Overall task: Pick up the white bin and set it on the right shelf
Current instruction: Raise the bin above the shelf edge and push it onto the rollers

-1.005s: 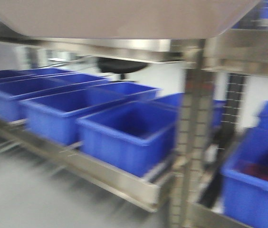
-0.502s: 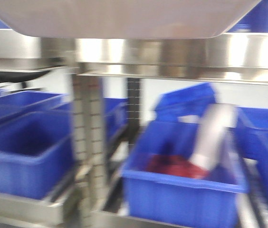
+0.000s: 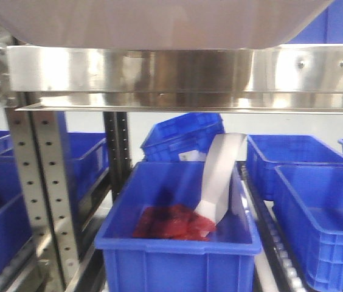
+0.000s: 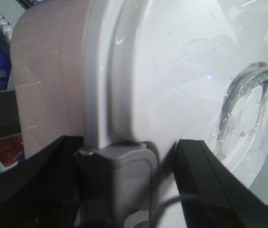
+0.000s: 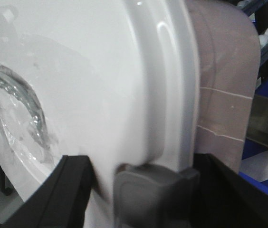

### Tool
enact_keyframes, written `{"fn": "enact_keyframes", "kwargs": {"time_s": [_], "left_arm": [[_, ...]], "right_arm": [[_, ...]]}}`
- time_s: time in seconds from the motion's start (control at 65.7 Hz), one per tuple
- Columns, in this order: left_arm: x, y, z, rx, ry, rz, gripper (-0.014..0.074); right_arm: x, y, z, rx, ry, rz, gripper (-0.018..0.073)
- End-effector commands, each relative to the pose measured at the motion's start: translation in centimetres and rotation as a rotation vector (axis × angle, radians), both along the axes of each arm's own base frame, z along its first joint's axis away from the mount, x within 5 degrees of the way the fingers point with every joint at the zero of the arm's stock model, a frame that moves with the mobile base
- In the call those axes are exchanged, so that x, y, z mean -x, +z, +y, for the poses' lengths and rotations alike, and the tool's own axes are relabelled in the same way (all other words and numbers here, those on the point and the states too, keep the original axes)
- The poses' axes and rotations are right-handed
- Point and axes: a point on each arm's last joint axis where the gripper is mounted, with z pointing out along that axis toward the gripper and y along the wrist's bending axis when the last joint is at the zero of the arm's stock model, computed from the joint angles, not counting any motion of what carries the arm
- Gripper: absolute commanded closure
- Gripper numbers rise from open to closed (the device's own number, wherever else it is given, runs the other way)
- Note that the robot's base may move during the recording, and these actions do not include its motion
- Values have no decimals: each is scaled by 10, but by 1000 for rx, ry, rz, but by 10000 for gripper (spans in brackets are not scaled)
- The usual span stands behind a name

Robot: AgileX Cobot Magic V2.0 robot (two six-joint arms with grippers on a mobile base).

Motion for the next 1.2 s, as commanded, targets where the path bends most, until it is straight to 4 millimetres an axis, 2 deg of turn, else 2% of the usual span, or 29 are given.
{"fn": "enact_keyframes", "kwargs": {"time_s": [0.0, 1.187], "left_arm": [[23, 26, -16, 186, -197, -32, 348], [23, 26, -16, 186, -197, -32, 348]], "right_arm": [[27, 30, 18, -227, 247, -22, 102], [27, 30, 18, -227, 246, -23, 102]]}}
